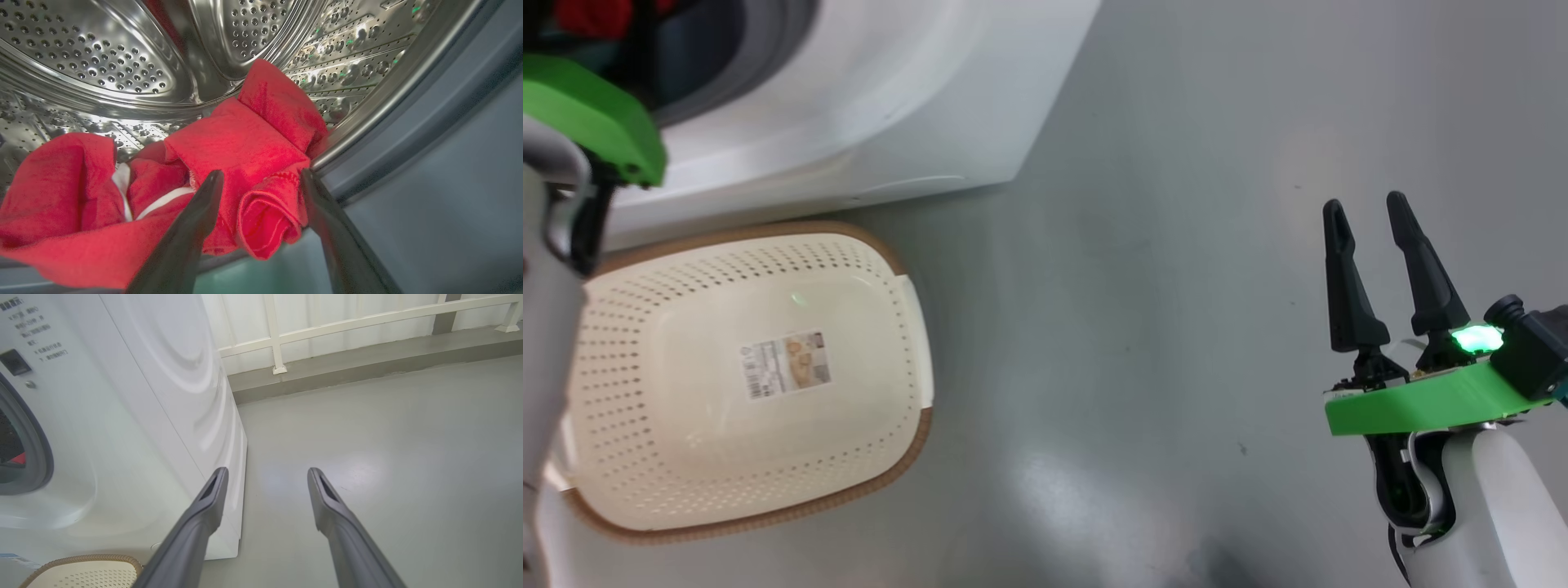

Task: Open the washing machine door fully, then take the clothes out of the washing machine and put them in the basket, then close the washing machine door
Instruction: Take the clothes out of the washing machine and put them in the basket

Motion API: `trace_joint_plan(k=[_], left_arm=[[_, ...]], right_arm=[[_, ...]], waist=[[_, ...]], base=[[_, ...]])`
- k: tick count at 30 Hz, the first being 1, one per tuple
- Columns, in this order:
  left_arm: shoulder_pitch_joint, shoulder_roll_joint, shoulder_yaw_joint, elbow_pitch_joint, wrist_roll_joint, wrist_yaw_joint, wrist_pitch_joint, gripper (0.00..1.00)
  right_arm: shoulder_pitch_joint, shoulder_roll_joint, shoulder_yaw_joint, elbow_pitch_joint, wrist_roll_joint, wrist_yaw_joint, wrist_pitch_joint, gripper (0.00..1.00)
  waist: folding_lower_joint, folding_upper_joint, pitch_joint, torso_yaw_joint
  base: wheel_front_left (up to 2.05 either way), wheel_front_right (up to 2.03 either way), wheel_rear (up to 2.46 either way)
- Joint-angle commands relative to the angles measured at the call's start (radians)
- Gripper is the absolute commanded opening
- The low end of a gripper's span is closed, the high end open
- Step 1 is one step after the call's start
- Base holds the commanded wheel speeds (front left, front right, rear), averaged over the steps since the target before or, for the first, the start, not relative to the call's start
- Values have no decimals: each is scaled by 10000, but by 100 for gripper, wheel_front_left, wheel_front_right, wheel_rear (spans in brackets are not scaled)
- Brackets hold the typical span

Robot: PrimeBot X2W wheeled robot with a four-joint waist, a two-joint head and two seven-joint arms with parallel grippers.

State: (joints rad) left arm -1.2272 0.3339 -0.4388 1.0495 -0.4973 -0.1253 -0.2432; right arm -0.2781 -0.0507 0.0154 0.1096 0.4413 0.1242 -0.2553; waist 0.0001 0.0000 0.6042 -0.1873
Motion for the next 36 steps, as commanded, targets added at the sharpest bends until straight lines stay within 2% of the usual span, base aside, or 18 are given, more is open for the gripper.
trace_joint_plan(k=[1,14,15,16,17,18,19,29,36], left_arm=[[-382,638,49,138,-68,-54,-7,100],[-1644,956,-950,1347,-288,-54,100,100],[-1685,948,-1000,1426,-311,-54,99,79],[-1715,937,-1045,1494,-339,-54,97,45],[-1743,925,-1071,1560,-382,-54,92,28],[-1759,905,-1096,1611,-430,-54,84,3],[-1773,880,-1116,1649,-478,-54,71,0],[-1647,664,-720,1420,-891,10,-174,0],[-386,627,657,-474,-736,377,-183,0]], right_arm=[[-107,3,266,-274,120,65,-65,100],[-236,4,357,-381,328,65,-65,100],[-244,4,368,-379,339,65,-65,100],[-250,4,378,-377,349,65,-65,100],[-254,4,382,-378,356,65,-65,100],[-257,4,382,-380,360,65,-65,100],[-260,4,376,-380,361,65,-65,100],[-252,4,257,-375,229,65,-65,100],[-158,5,140,-355,-35,65,-65,100]], waist=[[-1,0,378,-387],[-1,0,792,-704],[-1,0,789,-714],[-1,0,783,-722],[-1,0,775,-723],[-1,0,760,-721],[-1,0,746,-712],[-1,0,457,-414],[-1,0,34,-57]], base=[[0,0,0],[0,0,0],[0,0,0],[0,0,0],[0,0,0],[0,0,0],[0,0,0],[0,0,0],[0,0,0]])
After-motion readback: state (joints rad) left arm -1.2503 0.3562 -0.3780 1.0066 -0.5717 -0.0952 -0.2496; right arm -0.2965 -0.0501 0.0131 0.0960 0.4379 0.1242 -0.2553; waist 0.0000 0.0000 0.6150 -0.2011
